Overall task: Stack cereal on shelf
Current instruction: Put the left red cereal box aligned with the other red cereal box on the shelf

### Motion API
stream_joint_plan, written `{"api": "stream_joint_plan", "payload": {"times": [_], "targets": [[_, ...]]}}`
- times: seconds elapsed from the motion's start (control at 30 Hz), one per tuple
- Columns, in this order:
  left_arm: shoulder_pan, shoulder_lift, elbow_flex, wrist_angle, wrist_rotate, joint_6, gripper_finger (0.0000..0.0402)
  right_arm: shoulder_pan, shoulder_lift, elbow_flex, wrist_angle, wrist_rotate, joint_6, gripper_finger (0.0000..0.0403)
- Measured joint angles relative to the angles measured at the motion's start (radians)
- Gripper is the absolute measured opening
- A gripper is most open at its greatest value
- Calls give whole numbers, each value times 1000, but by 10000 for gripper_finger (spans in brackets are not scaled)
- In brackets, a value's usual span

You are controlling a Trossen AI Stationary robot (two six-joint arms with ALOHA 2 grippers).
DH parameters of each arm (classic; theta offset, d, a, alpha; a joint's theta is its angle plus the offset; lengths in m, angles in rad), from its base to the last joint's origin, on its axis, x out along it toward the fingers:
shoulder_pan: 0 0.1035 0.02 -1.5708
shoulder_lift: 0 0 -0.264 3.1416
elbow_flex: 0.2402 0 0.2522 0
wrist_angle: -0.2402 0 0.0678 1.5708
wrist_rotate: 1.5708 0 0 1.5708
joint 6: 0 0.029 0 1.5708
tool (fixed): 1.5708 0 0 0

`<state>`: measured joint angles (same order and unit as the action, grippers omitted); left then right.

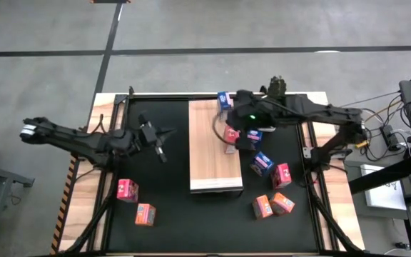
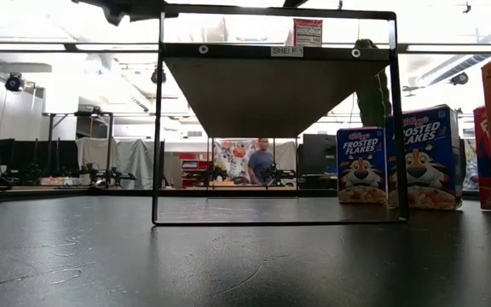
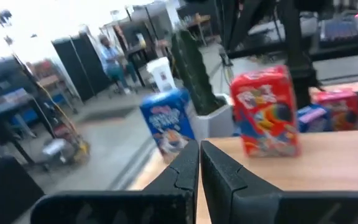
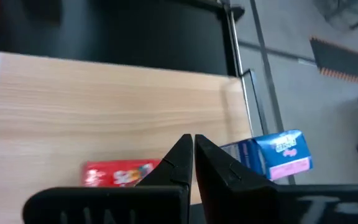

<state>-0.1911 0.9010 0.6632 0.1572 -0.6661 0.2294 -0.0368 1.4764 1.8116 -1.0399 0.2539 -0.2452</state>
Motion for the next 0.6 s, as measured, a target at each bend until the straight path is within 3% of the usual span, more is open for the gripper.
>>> {"api": "stream_joint_plan", "payload": {"times": [0.17,0.4,0.6], "targets": [[-46,46,128,-262,-9,-194,0,55,-139,-209,163,3,0,9],[-38,145,411,-844,-10,-752,0,110,-301,-472,399,20,-25,9],[-39,257,616,-1318,144,-1175,0,131,-405,-628,580,18,-99,9]]}}
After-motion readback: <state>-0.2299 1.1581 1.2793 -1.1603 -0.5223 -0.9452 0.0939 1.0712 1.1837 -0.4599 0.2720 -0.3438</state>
